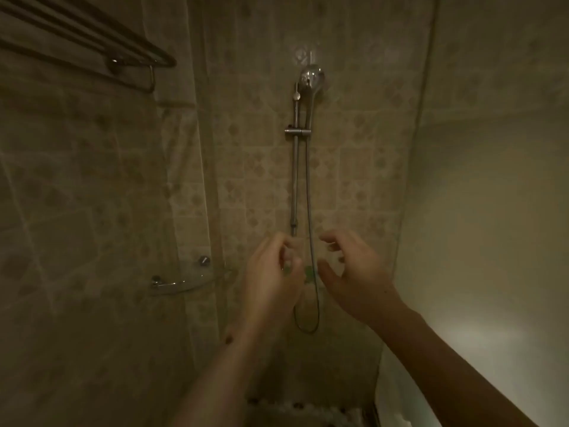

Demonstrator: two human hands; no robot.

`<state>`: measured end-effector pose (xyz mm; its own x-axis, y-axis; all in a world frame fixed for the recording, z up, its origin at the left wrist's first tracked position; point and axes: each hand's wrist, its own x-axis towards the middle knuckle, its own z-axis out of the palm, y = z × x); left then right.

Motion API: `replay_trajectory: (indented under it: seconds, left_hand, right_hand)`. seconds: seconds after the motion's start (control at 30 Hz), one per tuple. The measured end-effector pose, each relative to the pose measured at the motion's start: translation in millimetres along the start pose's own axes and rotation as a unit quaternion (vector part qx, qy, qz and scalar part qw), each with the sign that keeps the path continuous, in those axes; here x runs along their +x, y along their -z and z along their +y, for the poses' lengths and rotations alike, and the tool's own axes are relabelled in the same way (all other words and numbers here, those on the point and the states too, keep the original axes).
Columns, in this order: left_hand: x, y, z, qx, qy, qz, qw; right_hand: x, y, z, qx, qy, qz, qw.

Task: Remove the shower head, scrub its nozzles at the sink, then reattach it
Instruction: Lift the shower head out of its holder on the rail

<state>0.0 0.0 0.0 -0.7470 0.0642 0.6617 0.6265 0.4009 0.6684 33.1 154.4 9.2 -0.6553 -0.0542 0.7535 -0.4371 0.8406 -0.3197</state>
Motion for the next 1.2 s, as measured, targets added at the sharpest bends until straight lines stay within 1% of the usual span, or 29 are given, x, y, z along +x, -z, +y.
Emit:
replay_trajectory:
  seconds: [0.07,0.13,0.23,0.33,0.43,0.53,0.67,0.8,0.9,1.07,1.2]
  left_hand:
    - [-4,-6,-6,-0.033,0.028,0.024,0.999]
    - [-9,-13,-18,-0.042,0.026,0.041,0.998]
    - [-8,-26,-42,-0.009,0.006,0.042,0.999]
    - [5,-39,-69,0.002,0.011,0.050,0.999]
    - [25,-53,-95,0.017,0.027,0.032,0.999]
    - [56,-67,-120,0.002,0.024,0.021,1.000]
    - [99,-88,-155,0.014,-0.035,0.020,0.999]
    - [154,-117,-193,0.003,-0.032,0.014,0.999]
    - [189,-140,-217,-0.002,-0.045,0.011,0.999]
    - [253,-171,-246,0.022,-0.067,-0.009,0.997]
    - [320,-191,-265,0.019,-0.036,-0.016,0.999]
  right_hand:
    - [-2,-3,9,0.019,0.006,0.027,0.999]
    - [-6,-9,18,0.038,-0.025,0.015,0.999]
    - [-11,-26,37,0.059,-0.065,-0.006,0.996]
    - [-7,-45,56,0.069,-0.061,-0.001,0.996]
    - [8,-69,78,0.075,-0.055,0.003,0.996]
    - [31,-95,103,0.066,-0.071,-0.003,0.995]
    - [70,-131,137,0.057,-0.082,-0.015,0.995]
    - [109,-160,172,0.046,-0.073,-0.009,0.996]
    - [137,-175,203,0.046,-0.068,0.006,0.997]
    - [194,-199,256,0.057,-0.053,0.009,0.997]
    - [251,-214,299,0.059,-0.020,0.006,0.998]
